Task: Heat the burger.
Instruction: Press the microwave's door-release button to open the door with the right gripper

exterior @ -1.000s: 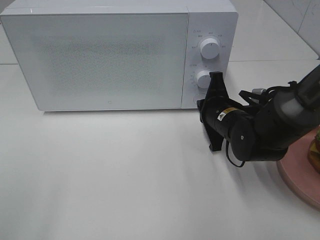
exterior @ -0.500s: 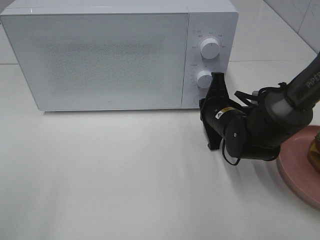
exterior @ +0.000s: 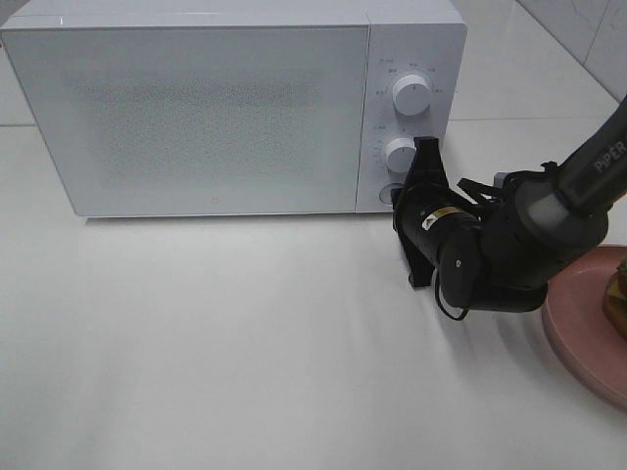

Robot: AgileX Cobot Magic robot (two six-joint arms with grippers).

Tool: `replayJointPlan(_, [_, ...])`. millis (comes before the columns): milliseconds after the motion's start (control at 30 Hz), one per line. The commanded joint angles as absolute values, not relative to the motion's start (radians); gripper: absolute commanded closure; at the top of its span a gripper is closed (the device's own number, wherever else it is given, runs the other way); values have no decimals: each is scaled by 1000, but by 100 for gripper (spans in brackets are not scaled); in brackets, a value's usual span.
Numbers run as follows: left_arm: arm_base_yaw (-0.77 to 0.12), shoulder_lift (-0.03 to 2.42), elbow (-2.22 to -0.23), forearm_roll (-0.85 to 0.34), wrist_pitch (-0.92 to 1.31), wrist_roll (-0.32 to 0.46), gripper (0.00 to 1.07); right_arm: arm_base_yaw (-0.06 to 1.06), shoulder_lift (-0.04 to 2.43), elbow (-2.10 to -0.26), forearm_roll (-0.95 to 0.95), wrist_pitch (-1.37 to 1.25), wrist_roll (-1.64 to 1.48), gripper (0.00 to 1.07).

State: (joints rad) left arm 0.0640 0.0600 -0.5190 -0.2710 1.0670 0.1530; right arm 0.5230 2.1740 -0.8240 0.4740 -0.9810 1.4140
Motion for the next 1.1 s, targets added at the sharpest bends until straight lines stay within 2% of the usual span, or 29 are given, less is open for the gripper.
replayJointPlan(33, [59, 58, -517, -268, 1065, 155, 9, 514, 2164, -836, 476, -1043, 1406, 107])
replayJointPlan(700, [59, 58, -517, -268, 1065, 155, 9, 514, 2164, -911, 475, -1146, 1410, 107])
replayJointPlan(1100, [59, 58, -517, -268, 1065, 155, 9, 514, 2165, -1056, 538, -1134, 1272, 107])
